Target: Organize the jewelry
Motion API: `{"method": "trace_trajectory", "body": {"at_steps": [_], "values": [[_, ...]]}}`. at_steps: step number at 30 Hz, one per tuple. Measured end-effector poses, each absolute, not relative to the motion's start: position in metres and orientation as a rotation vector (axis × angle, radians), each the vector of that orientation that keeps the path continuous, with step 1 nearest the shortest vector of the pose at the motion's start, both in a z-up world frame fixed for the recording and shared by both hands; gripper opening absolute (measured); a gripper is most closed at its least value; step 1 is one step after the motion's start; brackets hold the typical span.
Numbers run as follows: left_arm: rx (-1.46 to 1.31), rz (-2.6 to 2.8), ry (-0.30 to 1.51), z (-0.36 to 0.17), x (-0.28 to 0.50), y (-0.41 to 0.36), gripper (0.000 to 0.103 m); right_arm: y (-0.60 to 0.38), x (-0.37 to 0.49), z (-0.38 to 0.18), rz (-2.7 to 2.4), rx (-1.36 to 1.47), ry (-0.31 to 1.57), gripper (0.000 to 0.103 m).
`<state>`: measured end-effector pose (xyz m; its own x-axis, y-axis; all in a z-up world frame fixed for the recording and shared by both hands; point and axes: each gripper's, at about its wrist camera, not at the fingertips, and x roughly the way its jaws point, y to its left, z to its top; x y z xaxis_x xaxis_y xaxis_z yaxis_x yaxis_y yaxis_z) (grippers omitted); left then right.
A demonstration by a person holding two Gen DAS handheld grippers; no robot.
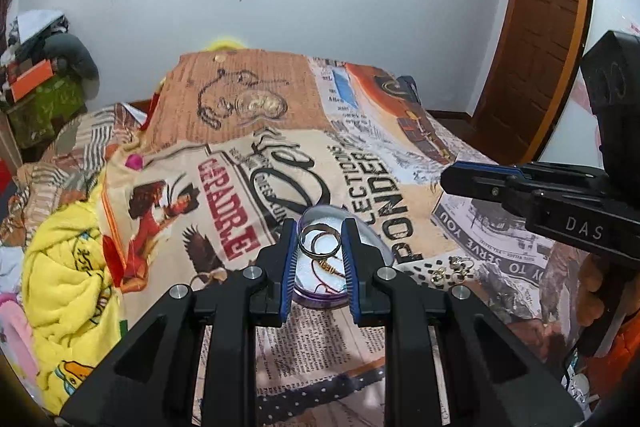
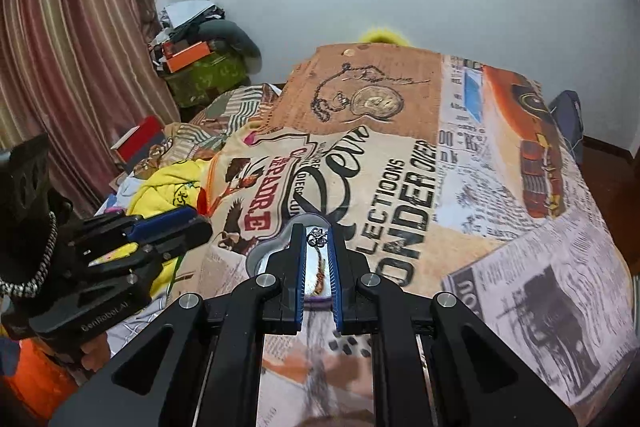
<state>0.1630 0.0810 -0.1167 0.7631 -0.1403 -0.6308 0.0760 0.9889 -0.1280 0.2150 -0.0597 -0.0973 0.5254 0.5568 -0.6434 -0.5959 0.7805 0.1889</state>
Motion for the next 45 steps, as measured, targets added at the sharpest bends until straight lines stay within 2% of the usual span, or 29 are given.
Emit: {"method": "trace_trajectory", "body": {"at_steps": [10,25,28,30,37,45], "values": [[-0.101,-0.150,0.786,-0.159,0.187,0.077,0.021,-0.037,0.233,-0.127,0.718,-0.063,0.840,0.009],[-0.100,-0.153,0.811,-0.172,0.197,0.080,0.021,-0.019,0.242,-0.141,0.734,-0.089,0.870,0.010],[-0.104,-0.145,0.811,-0.171,0.196,0.082,0.029,-0.017,0.242,-0.141,0.734,-0.100,0.879,0.010],[-0.104,-0.135,0.807,-0.170,0.195,0.084,0.033,-0.017,0.242,-0.141,0.727,-0.107,0.886,0.013],[-0.121,-0.100,0.795,-0.162,0.185,0.093,0.033,-0.025,0.236,-0.131,0.687,-0.107,0.844,0.042],[-0.143,-0.062,0.770,-0.144,0.171,0.101,0.033,-0.041,0.224,-0.117,0.657,-0.110,0.816,0.042]]}}
